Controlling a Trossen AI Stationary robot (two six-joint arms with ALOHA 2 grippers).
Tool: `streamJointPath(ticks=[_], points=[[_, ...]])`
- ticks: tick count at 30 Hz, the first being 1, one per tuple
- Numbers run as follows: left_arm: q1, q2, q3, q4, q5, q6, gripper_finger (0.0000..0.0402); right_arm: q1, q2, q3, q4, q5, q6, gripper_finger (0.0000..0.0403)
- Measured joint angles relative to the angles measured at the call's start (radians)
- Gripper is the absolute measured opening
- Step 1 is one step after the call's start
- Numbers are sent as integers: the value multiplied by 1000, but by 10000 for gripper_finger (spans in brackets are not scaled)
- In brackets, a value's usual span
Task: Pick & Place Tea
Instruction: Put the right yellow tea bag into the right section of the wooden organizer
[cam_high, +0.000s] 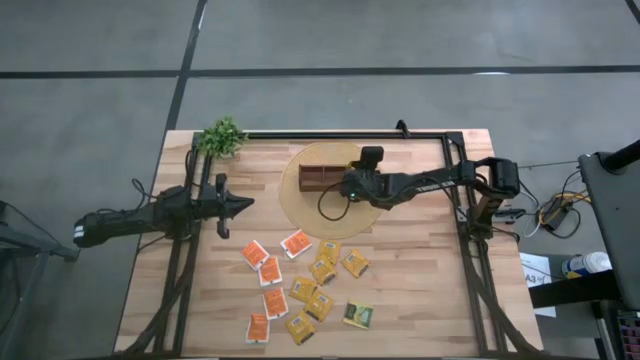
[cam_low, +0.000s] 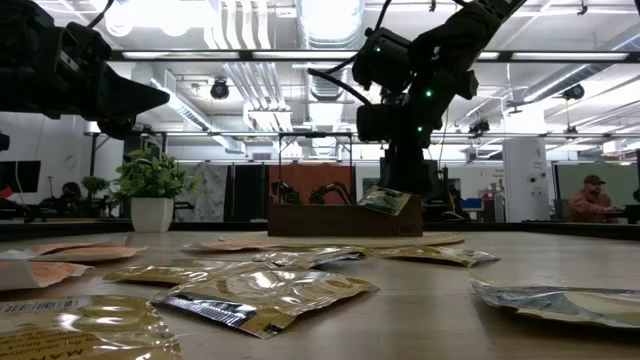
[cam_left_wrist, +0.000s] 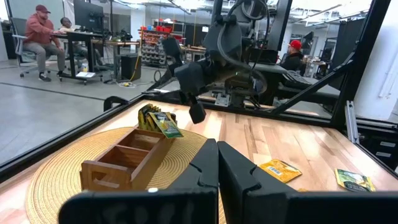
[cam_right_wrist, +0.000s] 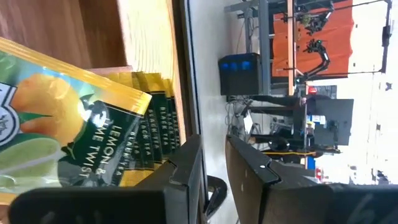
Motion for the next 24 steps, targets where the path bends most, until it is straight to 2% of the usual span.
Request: streamJointPath(ticks=[6, 9, 12, 18, 24], points=[[0, 0, 0, 0, 0, 0, 0, 2, -105, 0, -11, -11, 5, 70], [0, 0, 0, 0, 0, 0, 0, 2, -170, 0, -49, -87, -3, 70], [0, 0, 0, 0, 0, 0, 0, 0, -230, 0, -90, -219, 26, 70], [0, 0, 0, 0, 0, 0, 0, -66, -283, 18, -261, -580, 140, 70], [0, 0, 0, 0, 0, 0, 0, -129, -266, 15, -300, -800, 134, 70]])
